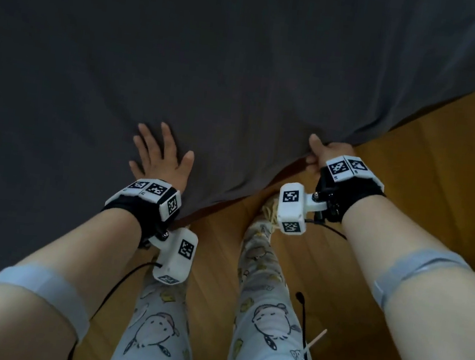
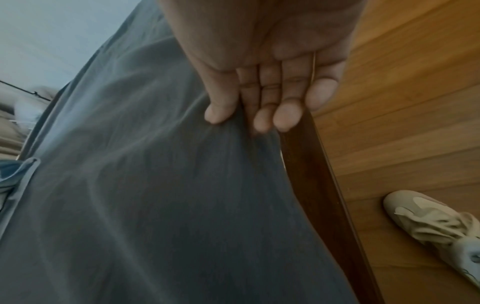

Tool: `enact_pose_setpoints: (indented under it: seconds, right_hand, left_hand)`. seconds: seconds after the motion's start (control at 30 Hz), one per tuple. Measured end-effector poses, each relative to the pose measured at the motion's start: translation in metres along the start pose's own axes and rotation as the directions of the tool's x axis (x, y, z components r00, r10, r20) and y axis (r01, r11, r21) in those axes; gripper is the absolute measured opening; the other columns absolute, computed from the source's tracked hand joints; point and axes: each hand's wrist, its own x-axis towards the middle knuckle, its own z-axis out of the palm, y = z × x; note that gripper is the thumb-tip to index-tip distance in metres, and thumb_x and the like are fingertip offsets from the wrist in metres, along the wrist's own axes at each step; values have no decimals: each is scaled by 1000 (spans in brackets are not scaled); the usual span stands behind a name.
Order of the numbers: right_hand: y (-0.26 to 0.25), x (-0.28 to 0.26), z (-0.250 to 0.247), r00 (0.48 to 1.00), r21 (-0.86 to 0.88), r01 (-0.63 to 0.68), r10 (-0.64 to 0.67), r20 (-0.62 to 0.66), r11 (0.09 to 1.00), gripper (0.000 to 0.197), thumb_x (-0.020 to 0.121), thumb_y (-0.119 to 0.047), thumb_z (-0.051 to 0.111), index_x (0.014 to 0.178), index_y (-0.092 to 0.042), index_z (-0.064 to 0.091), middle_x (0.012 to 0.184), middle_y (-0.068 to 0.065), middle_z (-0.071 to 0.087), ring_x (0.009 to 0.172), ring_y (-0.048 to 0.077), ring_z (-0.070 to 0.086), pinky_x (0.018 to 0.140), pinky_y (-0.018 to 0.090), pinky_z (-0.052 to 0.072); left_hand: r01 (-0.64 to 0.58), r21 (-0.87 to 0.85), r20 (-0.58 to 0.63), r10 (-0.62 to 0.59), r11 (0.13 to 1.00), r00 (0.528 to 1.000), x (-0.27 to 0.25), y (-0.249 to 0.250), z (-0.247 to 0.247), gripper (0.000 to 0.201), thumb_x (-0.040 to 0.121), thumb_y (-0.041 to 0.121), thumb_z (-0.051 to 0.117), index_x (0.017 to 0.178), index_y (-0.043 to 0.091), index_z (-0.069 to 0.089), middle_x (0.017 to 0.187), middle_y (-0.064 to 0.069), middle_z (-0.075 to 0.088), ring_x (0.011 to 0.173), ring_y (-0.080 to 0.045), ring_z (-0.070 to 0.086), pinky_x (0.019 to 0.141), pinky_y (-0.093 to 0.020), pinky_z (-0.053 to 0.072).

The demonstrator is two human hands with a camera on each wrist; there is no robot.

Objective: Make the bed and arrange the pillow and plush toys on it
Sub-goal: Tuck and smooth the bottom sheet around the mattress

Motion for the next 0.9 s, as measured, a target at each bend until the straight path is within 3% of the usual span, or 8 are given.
enact_pose_setpoints:
  seconds: [0.13, 0.23, 0.37, 0.5, 0.63, 0.77, 0.83, 0.9]
  right_hand:
    - [8, 12, -18, 993, 9, 10, -12, 121, 1000, 36, 88, -31, 62, 59, -11, 56, 60, 0, 61, 30, 0, 51, 55, 26, 45]
    - [15, 21, -29, 993, 11, 51, -52, 108, 999, 34, 87, -29, 64, 60, -10, 55, 61, 1, 62, 41, 9, 54, 53, 26, 45]
    - [26, 32, -45, 989, 27, 131, -133, 67, 991, 33, 87, -30, 62, 58, -15, 55, 58, -4, 62, 51, 12, 55, 68, 32, 49]
    - [28, 38, -56, 974, -36, 189, -183, 136, 981, 29, 91, -26, 56, 62, -23, 56, 58, -6, 59, 52, 8, 54, 57, 20, 44]
    - [22, 56, -90, 996, 35, 89, -90, 25, 995, 17, 96, -24, 45, 84, -17, 55, 69, 3, 59, 41, 5, 53, 45, 19, 40]
    - [-4, 69, -133, 996, 87, 35, -28, -83, 996, 32, 96, -36, 41, 112, -11, 55, 92, 9, 60, 56, 14, 55, 68, 36, 51]
    - [-19, 77, -149, 995, 83, 22, -14, -95, 996, 37, 95, -41, 42, 99, -8, 59, 83, 7, 61, 62, 20, 57, 85, 44, 53]
    - [-31, 85, -158, 996, 47, -33, 37, -78, 998, 46, 92, -46, 45, 71, -8, 58, 73, 7, 61, 75, 29, 63, 92, 48, 50]
  left_hand:
    - [67, -22, -12, -67, 998, 998, -6, 26, 5, 69, 96, 44, 33, 149, 25, -8, 156, -7, -24, 146, -28, -15, 117, -54, 4]
    - [91, -26, 20, -90, 996, 996, -6, 46, 3, 67, 96, 44, 32, 149, 27, -7, 156, -5, -24, 145, -30, -17, 116, -52, 7]
    - [93, -74, 32, -90, 993, 995, -4, 67, 0, 65, 96, 43, 33, 148, 31, -4, 156, 0, -23, 144, -33, -19, 116, -52, 2]
    - [86, -86, 21, -85, 993, 996, -1, 87, -1, 65, 97, 42, 35, 149, 31, -2, 156, 0, -23, 144, -35, -17, 117, -47, -1]
    - [-21, -10, 89, 22, 1000, 996, 3, 121, -1, 61, 97, 42, 33, 148, 35, 0, 156, 2, -24, 144, -32, -19, 116, -54, 4]
    - [-93, 42, 159, 86, 995, 984, 12, 162, -1, 60, 96, 45, 33, 147, 41, 1, 155, 6, -25, 143, -31, -23, 114, -60, 7]
    - [-106, 61, 161, 95, 992, 982, 20, 183, -2, 63, 95, 46, 35, 146, 42, -2, 155, 6, -26, 142, -35, -24, 113, -62, 6]
    - [-126, 75, 142, 114, 989, 983, 30, 201, -3, 65, 94, 48, 37, 146, 43, -3, 155, 3, -27, 142, -34, -24, 112, -64, 4]
